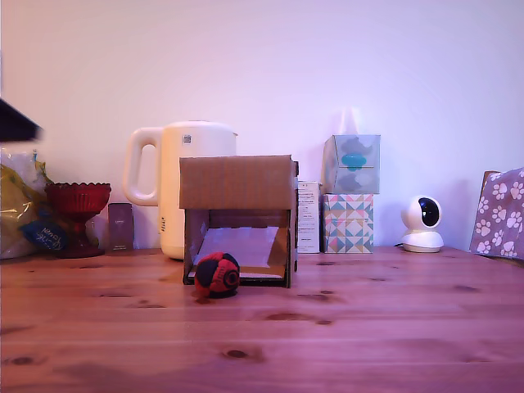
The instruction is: Drop the footbag into the cardboard dice tower
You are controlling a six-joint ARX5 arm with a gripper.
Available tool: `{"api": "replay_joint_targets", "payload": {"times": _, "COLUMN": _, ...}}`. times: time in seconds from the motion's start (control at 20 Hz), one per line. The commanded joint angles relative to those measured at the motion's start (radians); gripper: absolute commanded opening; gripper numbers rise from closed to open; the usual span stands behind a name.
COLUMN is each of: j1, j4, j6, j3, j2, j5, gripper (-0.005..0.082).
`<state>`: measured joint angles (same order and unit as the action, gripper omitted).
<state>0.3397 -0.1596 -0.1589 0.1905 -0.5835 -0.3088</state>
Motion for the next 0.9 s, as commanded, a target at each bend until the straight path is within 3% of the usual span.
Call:
{"api": "replay_joint_targets", "payload": {"times": 0.0, "j1": 0.027, "j4": -0.083, "j6": 0.006, "j3": -0.008, "j2": -0.075, "j5": 0.002, "gripper": -0.0022}}
{"api": "replay_joint_targets", "payload": {"times": 0.25, "j1": 0.099, "j4": -0.359, "j6": 0.009, "j3": -0.007, "j2": -0.329, "j5": 0.002, "gripper": -0.0022}}
{"api": "replay_joint_targets", "payload": {"times": 0.5, "j1": 0.113, "j4": -0.573, "j6": 0.009, "j3": -0.001, "j2": -0.525, "j5": 0.002, "gripper": -0.0022}}
{"api": "replay_joint_targets", "payload": {"times": 0.85, "j1": 0.113, "j4": -0.624, "j6": 0.010, "j3": 0.135, "j2": -0.787, "j5": 0.003, "gripper": -0.0008}}
